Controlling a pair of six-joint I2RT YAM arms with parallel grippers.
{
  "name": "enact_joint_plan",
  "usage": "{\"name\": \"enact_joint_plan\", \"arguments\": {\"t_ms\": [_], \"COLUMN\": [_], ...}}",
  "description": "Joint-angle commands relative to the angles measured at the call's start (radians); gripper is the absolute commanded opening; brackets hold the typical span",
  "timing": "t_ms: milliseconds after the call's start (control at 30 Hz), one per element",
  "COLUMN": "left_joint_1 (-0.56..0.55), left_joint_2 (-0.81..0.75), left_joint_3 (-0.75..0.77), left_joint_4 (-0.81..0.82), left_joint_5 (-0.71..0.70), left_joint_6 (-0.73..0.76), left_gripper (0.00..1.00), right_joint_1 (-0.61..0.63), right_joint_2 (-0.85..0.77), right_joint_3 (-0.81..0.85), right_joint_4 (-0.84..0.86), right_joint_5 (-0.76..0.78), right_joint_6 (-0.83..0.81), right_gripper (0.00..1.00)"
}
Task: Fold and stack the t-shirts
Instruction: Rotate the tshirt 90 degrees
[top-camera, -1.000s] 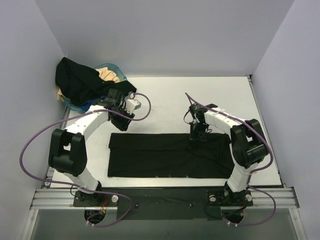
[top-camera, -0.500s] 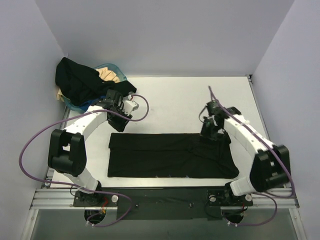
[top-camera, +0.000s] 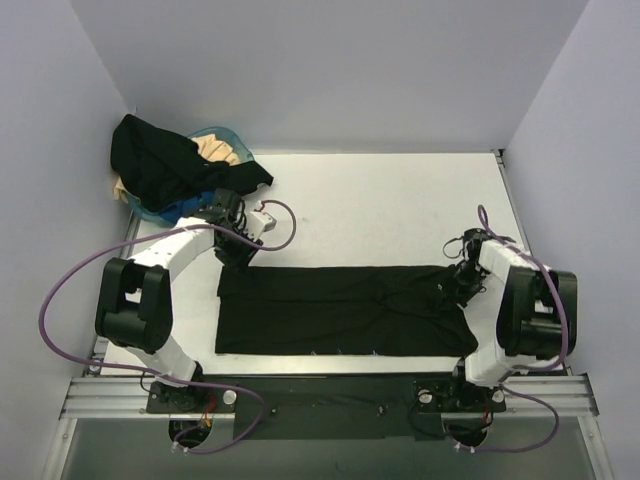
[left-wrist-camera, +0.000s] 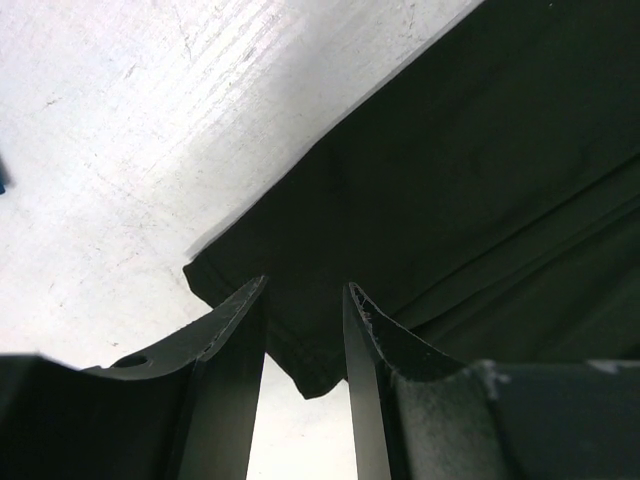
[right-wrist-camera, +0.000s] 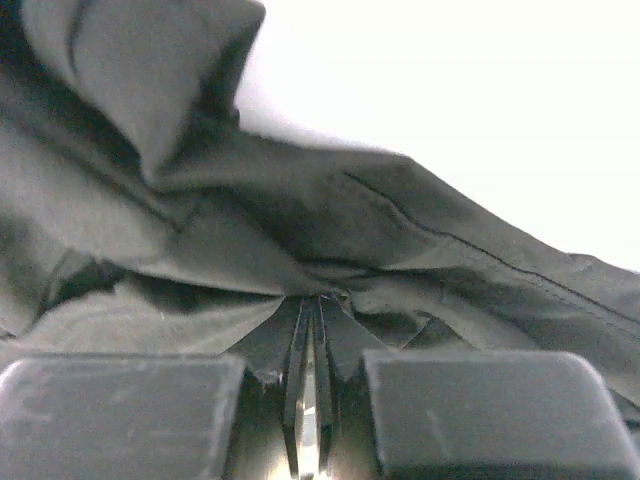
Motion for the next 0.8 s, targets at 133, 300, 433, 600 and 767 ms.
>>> {"name": "enact_joint_plan", "arguments": {"t_ms": [133, 300, 433, 600, 767], "left_joint_1": [0.004, -0.031, -0.123, -0.186, -0.191], "left_joint_2": [-0.079, -0.090, -0.072, -0.029, -0.007], "left_joint_3": [0.020, 0.019, -0.016, -0.023, -0.033], "left_joint_4": [-0.061, -0.123, -0.097, -0.055, -0.034], "left_joint_5": [0.059, 0.125, 0.123, 0.111, 0.067], "left_joint_6": [0.017, 0.024, 0.005, -0.029, -0.012], "left_gripper": [0.45, 0.45, 0.45, 0.45, 0.45], "right_joint_1": [-0.042, -0.008, 0.062, 0.089, 0.061], "right_joint_2": [0.441, 0.727, 0.994, 1.143, 0.979], "right_joint_3": [0.461, 0.880, 1.358, 1.683, 1.553], "right_joint_4": [-0.004, -0.098, -0.193, -0.167, 0.060], "right_joint_5": [0.002, -0.138, -0.162, -0.187, -0.233], "right_joint_6": [-0.042, -0.056, -0.075, 0.011, -0.018], "right_gripper": [0.00, 0.00, 0.00, 0.00, 0.03]}}
